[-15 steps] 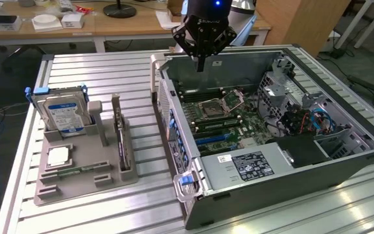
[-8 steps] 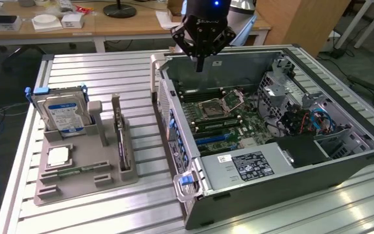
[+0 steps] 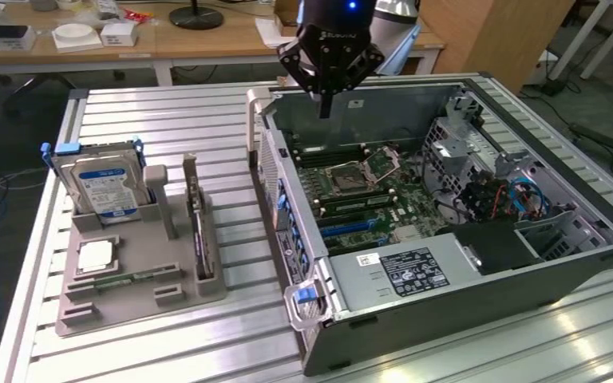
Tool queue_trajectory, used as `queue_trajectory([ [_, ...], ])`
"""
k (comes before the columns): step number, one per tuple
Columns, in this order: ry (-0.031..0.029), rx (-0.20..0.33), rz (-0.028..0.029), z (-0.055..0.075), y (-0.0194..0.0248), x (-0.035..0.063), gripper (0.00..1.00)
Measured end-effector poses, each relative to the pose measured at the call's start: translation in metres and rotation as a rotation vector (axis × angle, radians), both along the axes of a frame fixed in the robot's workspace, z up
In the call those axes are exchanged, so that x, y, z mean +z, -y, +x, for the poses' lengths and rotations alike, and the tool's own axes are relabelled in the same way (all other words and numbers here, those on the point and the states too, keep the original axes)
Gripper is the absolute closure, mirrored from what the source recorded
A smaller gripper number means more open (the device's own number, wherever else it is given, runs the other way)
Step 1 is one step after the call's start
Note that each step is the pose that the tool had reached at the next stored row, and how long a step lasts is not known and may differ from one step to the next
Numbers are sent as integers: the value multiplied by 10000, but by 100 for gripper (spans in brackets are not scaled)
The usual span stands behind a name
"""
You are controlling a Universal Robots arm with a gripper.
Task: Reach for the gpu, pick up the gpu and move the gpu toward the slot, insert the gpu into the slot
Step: 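Reach for the gpu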
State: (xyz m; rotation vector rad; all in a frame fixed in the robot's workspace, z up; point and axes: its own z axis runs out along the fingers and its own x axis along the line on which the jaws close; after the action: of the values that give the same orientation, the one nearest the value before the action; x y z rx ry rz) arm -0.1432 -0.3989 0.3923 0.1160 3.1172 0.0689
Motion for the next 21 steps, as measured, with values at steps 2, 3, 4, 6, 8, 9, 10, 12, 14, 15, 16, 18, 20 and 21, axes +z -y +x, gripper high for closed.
queue_trajectory([
  [2,-2,-1,0,-7,0,0,90],
  [3,-3,-1,-1,-11,0,0,90],
  [4,-4,-1,-1,-15,0,0,90],
  [6,-4,-1,-1,-32,0,0,90],
  [8,-3,-2,0,-47,0,-1,90],
  [9,-3,-1,0,-54,0,-1,90],
  [10,-3,-1,0,-61,0,-1,90],
  [12,-4,-1,-1,-73,0,-1,90],
  [14,-5,-1,0,-85,0,-1,90],
  [15,-4,-1,-1,-91,0,-2,90],
  [16,-4,-1,-1,-97,0,-2,90],
  [18,-5,0,-1,-110,0,-2,90],
  [20,-4,0,-1,-122,0,-3,90],
  [21,-5,-1,0,-128,0,-3,90],
])
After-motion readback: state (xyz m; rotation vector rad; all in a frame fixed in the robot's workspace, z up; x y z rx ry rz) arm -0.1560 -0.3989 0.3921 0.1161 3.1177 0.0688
